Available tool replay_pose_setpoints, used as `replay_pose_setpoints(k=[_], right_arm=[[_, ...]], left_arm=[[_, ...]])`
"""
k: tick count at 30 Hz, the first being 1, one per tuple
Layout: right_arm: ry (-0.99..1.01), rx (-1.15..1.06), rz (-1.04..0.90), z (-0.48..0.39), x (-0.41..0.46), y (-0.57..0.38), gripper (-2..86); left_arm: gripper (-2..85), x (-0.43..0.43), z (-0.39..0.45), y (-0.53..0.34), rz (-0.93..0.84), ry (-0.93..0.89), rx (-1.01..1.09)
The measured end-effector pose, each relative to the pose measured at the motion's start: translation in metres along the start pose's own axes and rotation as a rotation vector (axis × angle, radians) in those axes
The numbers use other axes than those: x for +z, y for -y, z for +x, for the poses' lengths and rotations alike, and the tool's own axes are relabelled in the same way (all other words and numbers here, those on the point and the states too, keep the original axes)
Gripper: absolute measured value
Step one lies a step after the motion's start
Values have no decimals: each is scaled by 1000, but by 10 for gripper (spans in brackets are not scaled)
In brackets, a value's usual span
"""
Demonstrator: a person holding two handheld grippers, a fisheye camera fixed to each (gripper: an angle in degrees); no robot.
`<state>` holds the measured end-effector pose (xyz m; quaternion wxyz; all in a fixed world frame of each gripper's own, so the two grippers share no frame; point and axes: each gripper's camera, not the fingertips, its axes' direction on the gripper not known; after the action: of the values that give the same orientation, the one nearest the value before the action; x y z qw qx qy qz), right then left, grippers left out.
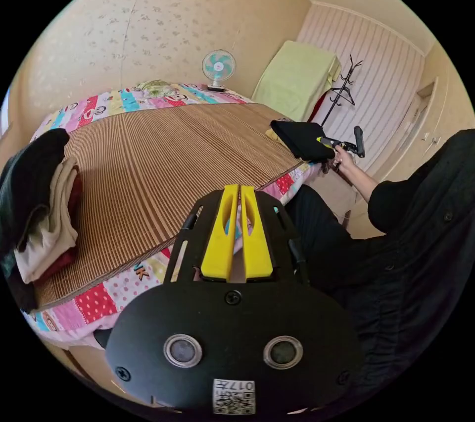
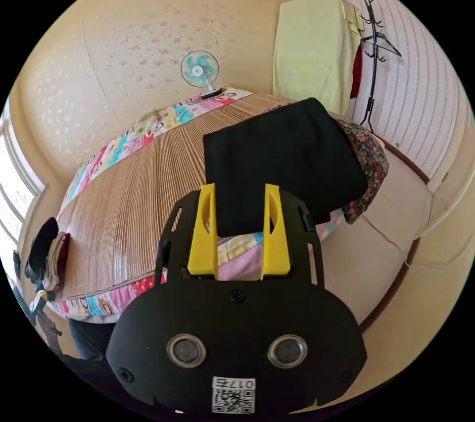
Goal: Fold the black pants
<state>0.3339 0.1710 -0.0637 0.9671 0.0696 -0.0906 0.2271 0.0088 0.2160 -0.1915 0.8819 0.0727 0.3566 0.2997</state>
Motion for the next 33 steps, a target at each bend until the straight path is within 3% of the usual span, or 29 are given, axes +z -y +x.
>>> replay_pose_setpoints(k=[1,3,6,8,10,11,12,13,16,20,22,26,28,30,33], right_arm=[[4,18,-84,9,29,8,123],[-164,27,-38,2,39,10,87],[-179,-55,-17,-34,39,23,22],[-23,-135,-10,-55,42,31,12],[534,-271,-72,-96,50,43,6],[644,-306,-97,-114,53,43,5],[684,-412,-153,-161,57,38,5],[588,-563,-205,-216,59,23,5],[605,-723,-228,-299,47,-26,7],[789,-550,-227,-275,40,-59,19],[839,-505,-112,-217,27,-68,51],[533,-385,85,-103,-13,-52,104],[170,-199,199,-24,-39,-26,127],[-7,-32,253,29,-50,-4,143],[-32,4,158,73,-28,48,159]], left_arm=[[-2,9,4,6,-27,-37,-16],[0,22,3,9,-62,-131,-74],[0,33,-7,1,-48,-283,-217],[-3,43,-17,-8,-49,-376,-300],[-3,49,-22,-9,-77,-413,-340],[-3,51,-21,-8,-87,-430,-342],[-3,51,-20,-7,-89,-432,-338],[-2,50,-17,-5,-92,-422,-329],[1,43,-14,0,-84,-385,-339],[15,21,-19,-11,-24,-319,-367],[34,14,-20,-16,-48,-233,-347],[76,11,-17,-12,-141,-84,-211],[78,13,-20,-6,-145,-75,-194],[82,14,-25,2,-124,-105,-205],[86,14,-35,10,-61,-158,-264]])
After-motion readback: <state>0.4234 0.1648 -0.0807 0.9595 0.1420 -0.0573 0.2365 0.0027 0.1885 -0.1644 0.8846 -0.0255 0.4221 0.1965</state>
